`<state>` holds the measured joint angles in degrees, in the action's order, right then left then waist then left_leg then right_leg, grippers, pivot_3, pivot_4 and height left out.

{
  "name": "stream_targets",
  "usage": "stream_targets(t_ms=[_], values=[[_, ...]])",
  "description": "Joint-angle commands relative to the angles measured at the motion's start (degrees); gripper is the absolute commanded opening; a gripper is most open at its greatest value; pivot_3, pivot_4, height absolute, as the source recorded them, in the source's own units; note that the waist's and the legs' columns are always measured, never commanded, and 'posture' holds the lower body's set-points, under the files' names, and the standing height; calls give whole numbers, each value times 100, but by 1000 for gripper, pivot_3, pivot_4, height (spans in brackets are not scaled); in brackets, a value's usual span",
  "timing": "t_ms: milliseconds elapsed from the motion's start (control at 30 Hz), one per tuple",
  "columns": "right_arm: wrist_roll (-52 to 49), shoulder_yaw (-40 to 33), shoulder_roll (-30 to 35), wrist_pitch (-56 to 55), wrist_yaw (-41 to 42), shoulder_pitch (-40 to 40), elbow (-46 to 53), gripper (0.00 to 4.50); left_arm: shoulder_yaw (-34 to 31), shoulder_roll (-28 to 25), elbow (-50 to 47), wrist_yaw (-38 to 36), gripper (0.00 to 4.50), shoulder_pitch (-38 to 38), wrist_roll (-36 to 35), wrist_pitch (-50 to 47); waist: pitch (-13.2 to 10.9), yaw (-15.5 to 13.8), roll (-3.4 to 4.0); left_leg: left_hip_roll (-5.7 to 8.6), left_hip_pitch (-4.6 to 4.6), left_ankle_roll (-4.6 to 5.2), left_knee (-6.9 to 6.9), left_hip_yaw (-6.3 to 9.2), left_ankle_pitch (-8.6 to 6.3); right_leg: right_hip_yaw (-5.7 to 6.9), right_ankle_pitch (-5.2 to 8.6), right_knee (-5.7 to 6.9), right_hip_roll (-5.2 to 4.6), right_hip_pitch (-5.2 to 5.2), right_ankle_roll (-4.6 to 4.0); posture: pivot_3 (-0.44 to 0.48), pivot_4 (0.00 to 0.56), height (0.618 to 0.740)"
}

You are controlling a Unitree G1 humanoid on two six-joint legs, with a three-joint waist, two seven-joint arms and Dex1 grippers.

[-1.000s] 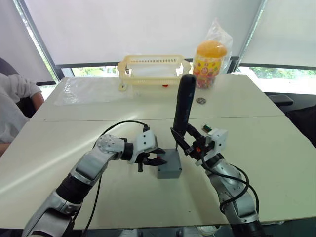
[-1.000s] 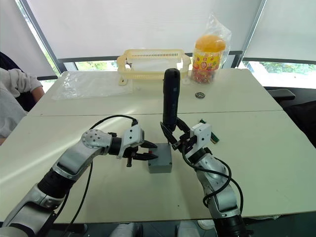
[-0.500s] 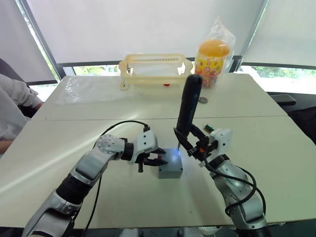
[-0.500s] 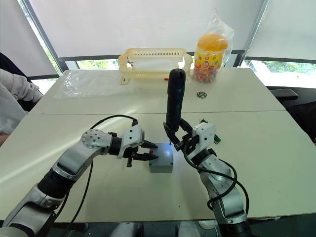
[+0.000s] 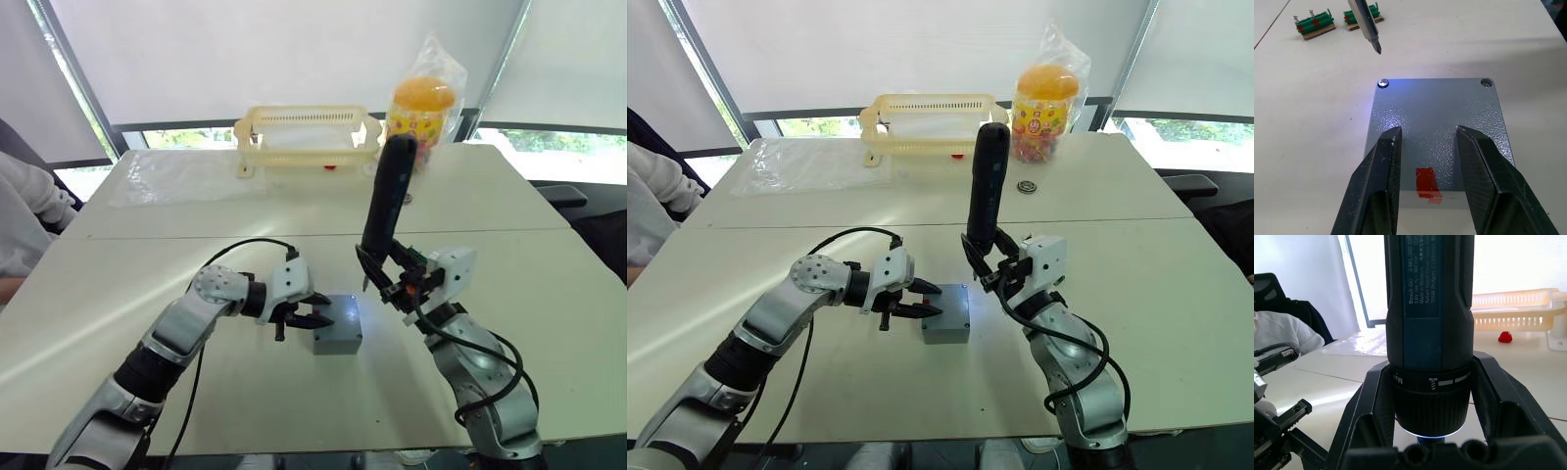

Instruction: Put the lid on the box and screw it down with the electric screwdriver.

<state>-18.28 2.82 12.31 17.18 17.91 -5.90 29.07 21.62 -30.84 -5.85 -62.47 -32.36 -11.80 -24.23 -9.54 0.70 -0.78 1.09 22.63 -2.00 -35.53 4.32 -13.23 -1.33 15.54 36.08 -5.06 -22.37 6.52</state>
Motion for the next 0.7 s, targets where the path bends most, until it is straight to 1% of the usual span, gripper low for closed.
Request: stream_targets(t_ms=[33,433,700], values=[[-38,54,-116,-233,63,-150,98,1748,215,-27,118,-10,1752,67,237,-78,0,1,0,0,0,0,0,0,0,0,0,0,0,0,0,0,150,740],[33,160,-225,-367,159,-222,-127,1748,184,-64,61,22,1752,120,229,-122,-1,3,0,0,0,0,2,1,0,1,0,0,0,-1,0,0,150,740],[11,91,-187,-215,74,-301,176,1748,179,-74,63,16,1752,127,226,-118,-1,0,1,0,0,0,3,1,0,1,0,0,0,-2,0,0,150,740]])
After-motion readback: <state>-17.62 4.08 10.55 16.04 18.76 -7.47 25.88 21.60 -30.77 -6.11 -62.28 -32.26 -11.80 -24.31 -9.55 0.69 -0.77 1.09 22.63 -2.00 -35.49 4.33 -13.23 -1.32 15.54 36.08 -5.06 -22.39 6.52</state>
